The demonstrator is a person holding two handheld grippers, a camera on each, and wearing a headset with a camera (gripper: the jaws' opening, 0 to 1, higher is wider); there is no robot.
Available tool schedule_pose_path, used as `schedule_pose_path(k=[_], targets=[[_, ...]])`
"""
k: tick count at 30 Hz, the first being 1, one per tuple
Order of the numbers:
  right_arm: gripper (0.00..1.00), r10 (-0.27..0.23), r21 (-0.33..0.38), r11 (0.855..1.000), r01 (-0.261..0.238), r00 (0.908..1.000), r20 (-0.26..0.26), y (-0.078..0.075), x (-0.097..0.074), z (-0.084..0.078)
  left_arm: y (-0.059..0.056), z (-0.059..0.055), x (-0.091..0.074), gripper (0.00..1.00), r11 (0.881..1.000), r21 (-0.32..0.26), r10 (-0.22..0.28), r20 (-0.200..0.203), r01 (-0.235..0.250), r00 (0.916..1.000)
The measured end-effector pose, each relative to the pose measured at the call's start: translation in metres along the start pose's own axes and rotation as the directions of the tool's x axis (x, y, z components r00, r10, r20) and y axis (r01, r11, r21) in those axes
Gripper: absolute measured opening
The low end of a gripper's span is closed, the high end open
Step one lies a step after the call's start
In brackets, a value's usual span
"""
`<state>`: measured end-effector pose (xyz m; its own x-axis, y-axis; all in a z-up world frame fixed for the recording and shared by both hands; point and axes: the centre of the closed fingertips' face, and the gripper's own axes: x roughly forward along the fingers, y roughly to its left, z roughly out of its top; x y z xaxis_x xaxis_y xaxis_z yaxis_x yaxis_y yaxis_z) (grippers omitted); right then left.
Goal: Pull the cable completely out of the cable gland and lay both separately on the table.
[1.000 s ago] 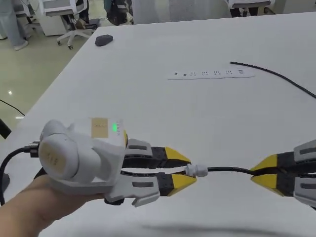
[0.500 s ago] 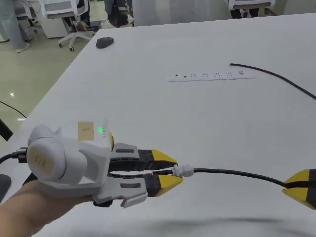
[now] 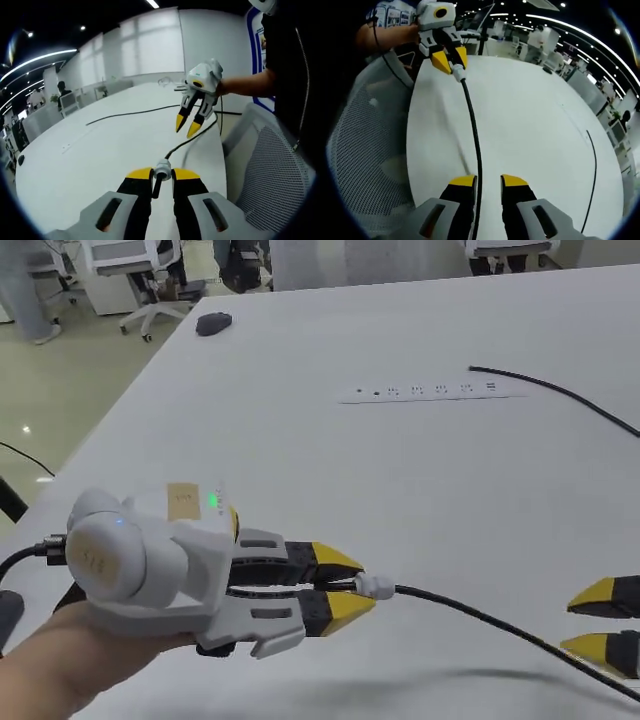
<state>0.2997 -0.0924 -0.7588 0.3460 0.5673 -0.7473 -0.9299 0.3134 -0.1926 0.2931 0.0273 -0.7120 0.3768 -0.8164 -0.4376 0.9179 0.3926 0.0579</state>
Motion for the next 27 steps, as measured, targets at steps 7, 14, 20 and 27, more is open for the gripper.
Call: schedule_pose_path(k=[7,14,20,27], targets=[[0.15,0.111,-0.110,0.990,-0.093,0.9781,0.176,0.024,0.020,0.081,-0.005,0.002,0.002,0.14,1.000,0.007,-0.013,0.000,0.013,0.9999],[0.08,0.188,-0.164,0.973,-0.163,0.9706,0.151,0.039,0.042,0.091,-0.009,0.002,-0.003,0.14,1.000,0.013,-0.011,0.005,0.011,0.9999],[0.00,0.211,-0.207,0.963,-0.175,0.9635,0.166,0.044,0.044,0.099,-0.010,0.001,-0.004,0.14,1.000,0.002,-0.007,0.012,0.007,0.9999],[0.00,0.219,-0.240,0.954,-0.177,0.9630,0.157,0.045,0.045,0.099,-0.009,0.000,-0.005,0.14,1.000,0.000,-0.003,0.012,0.003,0.9999]])
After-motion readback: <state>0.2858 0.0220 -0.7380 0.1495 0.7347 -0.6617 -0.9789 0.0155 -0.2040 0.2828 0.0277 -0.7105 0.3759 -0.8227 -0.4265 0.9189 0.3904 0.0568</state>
